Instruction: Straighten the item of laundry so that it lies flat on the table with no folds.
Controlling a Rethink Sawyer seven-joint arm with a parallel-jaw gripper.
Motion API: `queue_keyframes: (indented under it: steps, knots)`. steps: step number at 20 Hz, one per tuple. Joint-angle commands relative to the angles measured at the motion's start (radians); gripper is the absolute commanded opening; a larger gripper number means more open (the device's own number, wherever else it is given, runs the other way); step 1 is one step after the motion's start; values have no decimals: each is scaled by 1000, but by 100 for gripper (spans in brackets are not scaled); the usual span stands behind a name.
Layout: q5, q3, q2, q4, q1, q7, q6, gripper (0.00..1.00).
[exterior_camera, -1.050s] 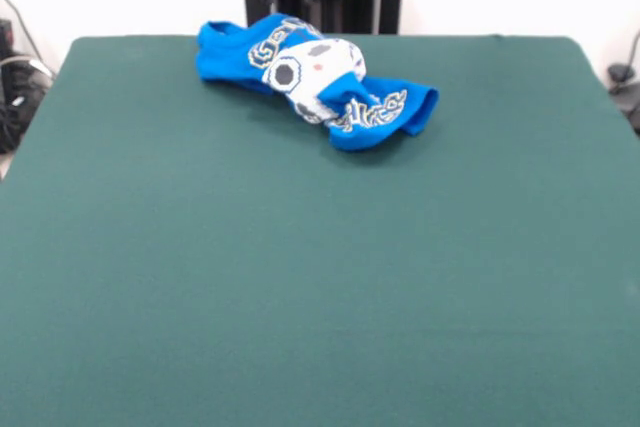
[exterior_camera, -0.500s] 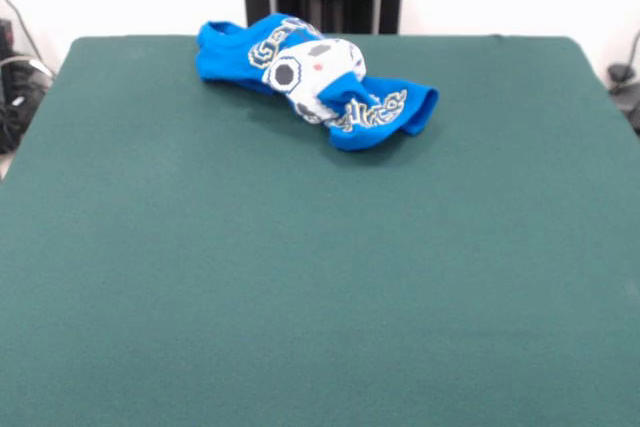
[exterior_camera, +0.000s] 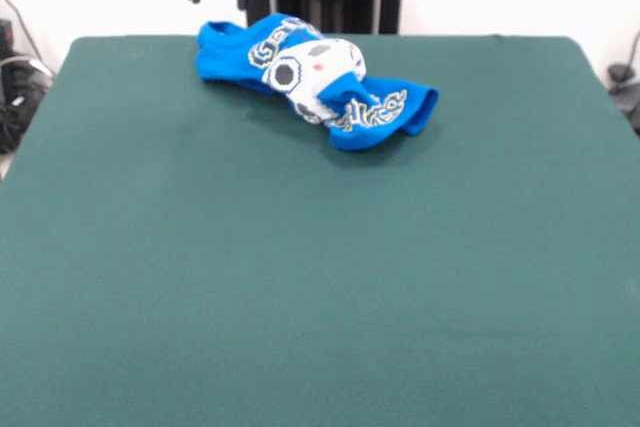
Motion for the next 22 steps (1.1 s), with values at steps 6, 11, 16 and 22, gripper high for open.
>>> queue_keyframes:
  steps: [6, 11, 16, 22]
  knots:
    - [-105, 87, 249, -120, 49, -90, -148, 100]
    - [-129, 68, 301, -112, 56, -37, -222, 100]
    - [-152, 40, 346, -110, 73, 8, -287, 100]
    - [-179, -16, 396, -91, 101, 79, -386, 100]
